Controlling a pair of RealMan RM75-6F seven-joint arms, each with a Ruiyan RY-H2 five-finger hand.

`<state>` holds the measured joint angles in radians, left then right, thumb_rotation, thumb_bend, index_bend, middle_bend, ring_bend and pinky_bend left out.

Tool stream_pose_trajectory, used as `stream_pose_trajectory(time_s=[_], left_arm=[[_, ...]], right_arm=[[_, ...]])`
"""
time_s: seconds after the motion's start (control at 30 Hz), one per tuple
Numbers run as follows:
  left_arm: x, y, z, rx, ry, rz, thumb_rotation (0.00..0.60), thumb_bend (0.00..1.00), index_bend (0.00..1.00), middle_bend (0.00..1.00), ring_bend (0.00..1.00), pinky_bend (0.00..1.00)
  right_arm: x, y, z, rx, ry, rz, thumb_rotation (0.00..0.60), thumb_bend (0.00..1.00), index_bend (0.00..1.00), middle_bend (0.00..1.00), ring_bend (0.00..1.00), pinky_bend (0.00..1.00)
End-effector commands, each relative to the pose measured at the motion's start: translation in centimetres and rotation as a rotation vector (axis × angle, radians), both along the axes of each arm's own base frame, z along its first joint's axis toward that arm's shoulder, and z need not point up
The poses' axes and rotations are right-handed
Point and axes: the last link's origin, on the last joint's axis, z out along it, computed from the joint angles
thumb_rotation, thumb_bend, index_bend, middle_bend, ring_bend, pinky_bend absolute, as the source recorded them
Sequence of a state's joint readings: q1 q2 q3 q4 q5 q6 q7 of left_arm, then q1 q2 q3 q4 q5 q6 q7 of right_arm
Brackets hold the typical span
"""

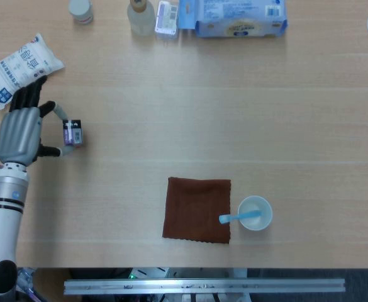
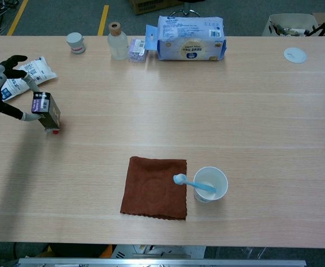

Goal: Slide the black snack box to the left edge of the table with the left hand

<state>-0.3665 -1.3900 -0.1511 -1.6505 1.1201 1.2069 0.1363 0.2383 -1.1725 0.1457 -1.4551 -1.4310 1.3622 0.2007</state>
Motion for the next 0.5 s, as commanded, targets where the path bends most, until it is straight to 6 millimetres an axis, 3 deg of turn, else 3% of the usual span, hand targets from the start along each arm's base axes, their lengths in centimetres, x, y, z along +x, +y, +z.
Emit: stream_pose_trajectory(time_s=[0.03, 0.2, 0.5], left_arm=[[0.6, 0.2, 2.8, 0.070, -0.146, 0.028, 0.600, 0.08, 0.50, 0.00, 0.00, 0.02], [0.8, 0.2, 4.8, 0.099, -0.216, 0.037, 0.600, 0.08, 0.50, 0.00, 0.00, 0.02], [1.1, -0.7, 6.5, 0.125, -0.140, 0.003, 0.600, 0.08, 0.51, 0.00, 0.00, 0.02]], right_arm=[[0.1, 0.0, 0.0, 0.000, 0.000, 0.001, 0.600, 0.21, 0.14, 0.15, 0.13, 0.37], [0.2, -0.1, -0.1, -0.001, 0.001, 0.004, 0.600, 0.21, 0.14, 0.15, 0.13, 0.37], [0.3, 0.0, -0.1, 0.000, -0.001, 0.006, 0.600, 0.21, 0.14, 0.15, 0.13, 0.37]])
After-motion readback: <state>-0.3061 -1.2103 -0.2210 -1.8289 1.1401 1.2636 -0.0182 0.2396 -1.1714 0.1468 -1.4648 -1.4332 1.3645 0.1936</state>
